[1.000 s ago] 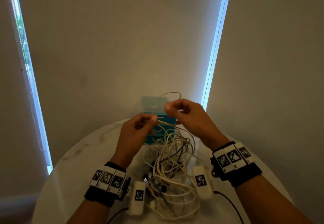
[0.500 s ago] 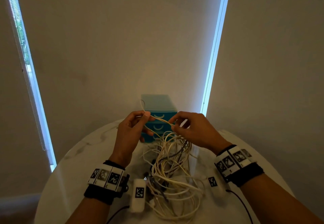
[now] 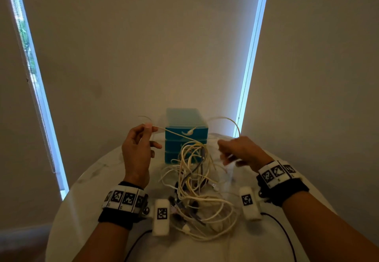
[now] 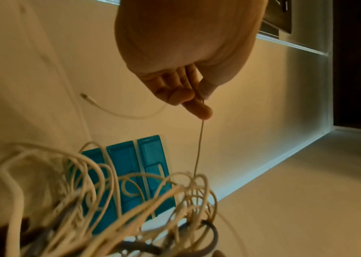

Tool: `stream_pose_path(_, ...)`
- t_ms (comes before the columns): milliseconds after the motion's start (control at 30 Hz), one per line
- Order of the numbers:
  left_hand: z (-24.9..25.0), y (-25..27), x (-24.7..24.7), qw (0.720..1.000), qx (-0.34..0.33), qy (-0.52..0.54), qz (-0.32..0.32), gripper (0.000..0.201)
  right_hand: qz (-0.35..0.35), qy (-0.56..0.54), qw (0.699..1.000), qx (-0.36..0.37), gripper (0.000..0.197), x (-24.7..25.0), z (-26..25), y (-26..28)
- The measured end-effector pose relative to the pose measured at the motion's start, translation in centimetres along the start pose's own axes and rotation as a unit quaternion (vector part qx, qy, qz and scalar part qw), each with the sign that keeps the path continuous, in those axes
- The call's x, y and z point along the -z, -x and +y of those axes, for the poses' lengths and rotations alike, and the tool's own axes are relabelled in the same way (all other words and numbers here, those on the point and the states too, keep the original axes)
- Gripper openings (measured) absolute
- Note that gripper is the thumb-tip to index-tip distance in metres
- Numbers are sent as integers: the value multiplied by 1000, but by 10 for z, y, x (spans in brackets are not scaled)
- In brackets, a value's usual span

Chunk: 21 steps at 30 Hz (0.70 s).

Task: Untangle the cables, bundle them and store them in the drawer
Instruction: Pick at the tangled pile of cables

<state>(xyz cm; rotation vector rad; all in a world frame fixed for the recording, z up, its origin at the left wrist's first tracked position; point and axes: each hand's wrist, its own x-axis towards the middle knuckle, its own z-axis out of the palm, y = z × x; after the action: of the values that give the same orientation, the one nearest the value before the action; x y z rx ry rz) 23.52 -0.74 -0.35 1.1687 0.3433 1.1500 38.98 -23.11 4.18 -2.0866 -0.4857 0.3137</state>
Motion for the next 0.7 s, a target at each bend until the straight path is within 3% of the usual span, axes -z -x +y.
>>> stream_pose_path(67,-1,4,-5,1000,-5,6,-9,27,-79,133,987,-42,33,5,7,-2)
stream_pose_path(133,-1,8,-8,999,-6,5,-39,24,-81,220,972,-28,39,14,4,-3)
stream_pose_path(200,1,10,-10,998,-7,4,-64,23,-35,207,978,2,57,26,-7,-2)
stream_pose_path(300,6,12,-10,996,-11,6,-85,23,120,87,985,86,75,35,-36,11)
stream_pose_path(367,9,15,-13,994,-19,12,-104,22,162,80,964,196,52,20,-52,17)
stream_pose_path(433,10,19,-17,991,-28,22,-127,21,89,161,948,260,36,-5,-62,22)
stream_pose_path(533,13,25,-19,989,-40,26,-141,21,-52,302,914,265,33,-32,-55,10)
stream_pose_path(600,15,25,-18,988,-39,24,-144,21,-30,279,920,273,20,-30,-53,1)
stream_pose_path(700,17,21,-16,984,-4,-11,-180,25,95,183,935,290,17,-11,-62,-5)
